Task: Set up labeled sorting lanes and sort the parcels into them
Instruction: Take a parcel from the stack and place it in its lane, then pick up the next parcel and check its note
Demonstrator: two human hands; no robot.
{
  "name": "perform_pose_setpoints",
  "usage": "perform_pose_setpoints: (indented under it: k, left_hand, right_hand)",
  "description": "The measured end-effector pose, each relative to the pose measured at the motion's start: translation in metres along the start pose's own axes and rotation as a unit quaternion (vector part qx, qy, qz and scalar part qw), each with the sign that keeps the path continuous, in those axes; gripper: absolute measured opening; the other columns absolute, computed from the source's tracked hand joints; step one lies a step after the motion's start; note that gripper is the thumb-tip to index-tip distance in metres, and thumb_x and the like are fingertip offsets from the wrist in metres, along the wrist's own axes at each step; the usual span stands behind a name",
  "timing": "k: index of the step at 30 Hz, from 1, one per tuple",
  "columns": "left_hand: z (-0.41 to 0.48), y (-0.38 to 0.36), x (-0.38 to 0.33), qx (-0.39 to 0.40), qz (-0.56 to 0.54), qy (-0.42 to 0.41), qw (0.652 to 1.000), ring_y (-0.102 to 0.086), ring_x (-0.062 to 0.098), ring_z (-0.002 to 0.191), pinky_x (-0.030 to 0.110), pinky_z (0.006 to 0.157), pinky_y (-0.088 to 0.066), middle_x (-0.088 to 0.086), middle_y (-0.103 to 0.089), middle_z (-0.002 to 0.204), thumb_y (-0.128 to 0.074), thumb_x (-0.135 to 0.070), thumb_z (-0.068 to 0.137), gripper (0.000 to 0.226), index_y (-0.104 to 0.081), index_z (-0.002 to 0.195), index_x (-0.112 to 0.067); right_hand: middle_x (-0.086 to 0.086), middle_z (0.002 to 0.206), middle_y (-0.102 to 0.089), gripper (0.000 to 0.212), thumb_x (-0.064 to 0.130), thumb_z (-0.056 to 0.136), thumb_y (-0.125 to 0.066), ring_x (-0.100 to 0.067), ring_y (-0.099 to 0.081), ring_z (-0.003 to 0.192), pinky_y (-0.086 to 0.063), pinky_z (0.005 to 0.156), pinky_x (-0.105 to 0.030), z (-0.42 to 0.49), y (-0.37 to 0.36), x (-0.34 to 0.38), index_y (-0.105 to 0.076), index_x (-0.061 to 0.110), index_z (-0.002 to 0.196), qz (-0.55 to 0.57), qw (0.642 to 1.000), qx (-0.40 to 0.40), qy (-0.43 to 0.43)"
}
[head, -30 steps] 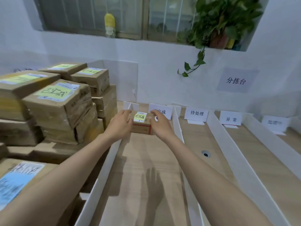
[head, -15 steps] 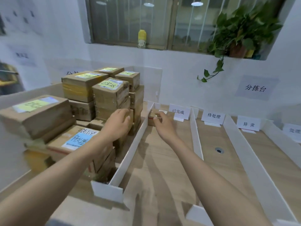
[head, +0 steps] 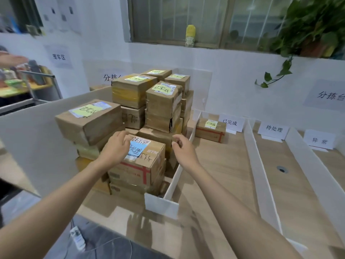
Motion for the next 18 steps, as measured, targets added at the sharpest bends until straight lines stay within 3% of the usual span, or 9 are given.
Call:
perform_pose_setpoints:
  k: [7, 10, 15, 18]
  left_hand:
    - [0.013, -0.005, 0.056, 0.061, 0.009, 0.011, 0.998, -0.042, 0.025, 0.128, 0.036, 0.105, -0.033, 0.013, -0.046, 0.138, -0.036, -0.023, 0.099, 0.042, -0.044, 0.136, -0.006]
    - [0.016, -0.010, 0.066, 0.079, 0.007, -0.006, 0.997, -0.042, 0.025, 0.127, 0.035, 0.103, -0.034, 0.013, -0.047, 0.138, -0.034, -0.024, 0.099, 0.042, -0.045, 0.136, -0.006]
    - [0.019, -0.017, 0.076, 0.098, -0.009, -0.020, 0.995, -0.039, 0.025, 0.130, 0.033, 0.106, -0.031, 0.012, -0.043, 0.141, -0.035, -0.019, 0.099, 0.042, -0.042, 0.138, -0.006]
    - [0.021, -0.020, 0.082, 0.111, -0.018, -0.022, 0.993, -0.039, 0.025, 0.131, 0.034, 0.106, -0.030, 0.012, -0.042, 0.143, -0.037, -0.022, 0.100, 0.043, -0.041, 0.139, -0.006]
  right_hand:
    - [-0.001, 0.133, -0.049, 0.034, 0.018, 0.099, -0.043, -0.006, -0.049, 0.100, -0.038, 0.059, -0.005, 0.002, -0.072, -0.010, -0.051, 0.018, 0.132, -0.002, 0.998, 0.000, -0.068]
    - [-0.003, 0.139, -0.043, 0.036, 0.015, 0.099, -0.043, -0.007, -0.045, 0.104, -0.036, 0.061, -0.002, 0.002, -0.086, -0.015, -0.050, 0.012, 0.134, -0.001, 0.995, -0.025, -0.095]
    - [-0.005, 0.138, -0.047, 0.031, 0.018, 0.099, -0.044, -0.016, -0.055, 0.109, -0.049, 0.080, -0.024, 0.000, -0.107, -0.033, -0.053, 0.016, 0.128, 0.036, 0.986, -0.054, -0.155]
    - [-0.003, 0.136, -0.048, 0.029, 0.015, 0.099, -0.045, -0.018, -0.054, 0.116, -0.049, 0.083, -0.026, -0.006, -0.110, -0.038, -0.053, 0.016, 0.128, 0.045, 0.982, -0.066, -0.170]
Point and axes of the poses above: each hand's wrist, its own z-axis towards the middle knuckle, its own y-axis out of the back of the hand, x = y × z, the point moved 10 cm from there along z, towards the middle knuckle
